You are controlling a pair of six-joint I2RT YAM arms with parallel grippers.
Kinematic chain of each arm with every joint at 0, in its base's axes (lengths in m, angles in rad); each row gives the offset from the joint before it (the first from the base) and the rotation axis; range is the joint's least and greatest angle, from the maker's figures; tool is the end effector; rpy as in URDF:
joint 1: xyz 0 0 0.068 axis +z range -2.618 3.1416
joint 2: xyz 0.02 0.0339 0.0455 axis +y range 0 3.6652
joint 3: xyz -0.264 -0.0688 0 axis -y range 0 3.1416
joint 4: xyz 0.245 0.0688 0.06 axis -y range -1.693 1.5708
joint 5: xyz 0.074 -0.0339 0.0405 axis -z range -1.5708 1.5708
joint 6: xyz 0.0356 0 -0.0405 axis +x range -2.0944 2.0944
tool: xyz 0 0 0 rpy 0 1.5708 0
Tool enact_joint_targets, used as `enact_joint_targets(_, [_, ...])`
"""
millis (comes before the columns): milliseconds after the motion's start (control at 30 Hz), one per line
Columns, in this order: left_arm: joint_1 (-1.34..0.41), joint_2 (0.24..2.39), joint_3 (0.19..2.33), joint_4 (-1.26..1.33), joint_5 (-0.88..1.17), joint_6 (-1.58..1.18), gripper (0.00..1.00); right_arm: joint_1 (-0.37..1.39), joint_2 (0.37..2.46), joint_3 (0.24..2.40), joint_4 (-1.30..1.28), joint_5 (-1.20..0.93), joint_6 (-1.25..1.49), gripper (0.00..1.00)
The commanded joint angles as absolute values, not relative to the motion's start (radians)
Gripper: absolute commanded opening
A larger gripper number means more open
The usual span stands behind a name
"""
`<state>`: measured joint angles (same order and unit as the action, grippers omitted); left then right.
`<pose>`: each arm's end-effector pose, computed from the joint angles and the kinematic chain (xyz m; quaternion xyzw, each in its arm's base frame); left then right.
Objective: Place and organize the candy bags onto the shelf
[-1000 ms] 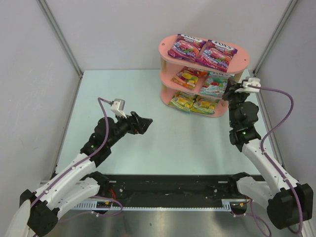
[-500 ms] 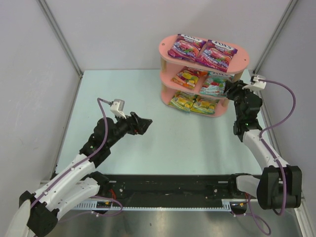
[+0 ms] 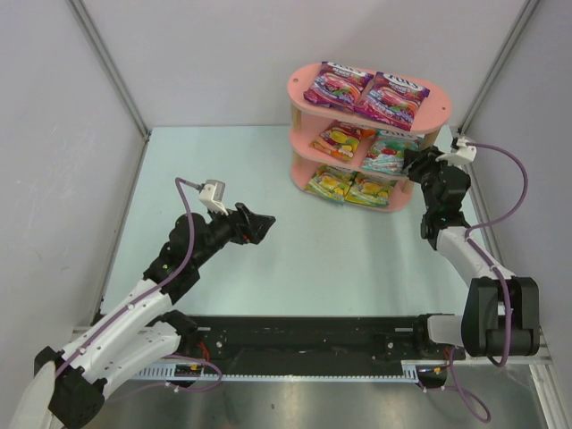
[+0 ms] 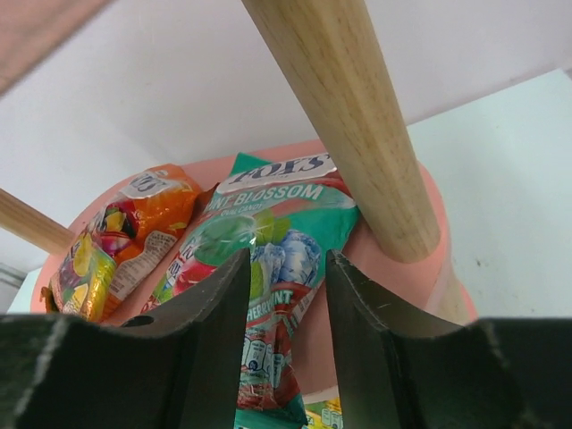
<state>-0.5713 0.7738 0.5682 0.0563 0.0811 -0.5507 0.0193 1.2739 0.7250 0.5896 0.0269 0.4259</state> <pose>0.1596 -0.1060 0.2904 0.0342 0.7569 -0.3728 0.5356 0.2925 0.0047 0.2938 0.1493 0.6763 0.1502 0.7055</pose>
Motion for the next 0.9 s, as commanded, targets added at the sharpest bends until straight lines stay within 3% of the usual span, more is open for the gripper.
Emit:
enact_joint_targets(0, [-0.563, 0.759, 0.566, 0.061, 0.064, -0.56, 0.87, 0.015, 1.304, 0.752, 0.663, -0.018, 0.459, 0.4])
enact_joint_targets(267, [-0.563, 0.752, 0.561, 0.051, 0.058, -0.56, 0.87, 0.015, 1.347, 0.764, 0.701, -0.069, 0.474, 0.14])
enact_joint_targets(367, [-0.563, 0.755, 0.564, 0.052, 0.058, -0.558, 0.87, 0.017, 1.365, 0.773, 0.715, -0.094, 0.469, 0.09])
enact_joint_targets(867, [-0.563, 0.753, 0.571, 0.035, 0.051, -0.555, 0.87, 0.011, 1.486, 0.853, 0.75, -0.205, 0.445, 0.06])
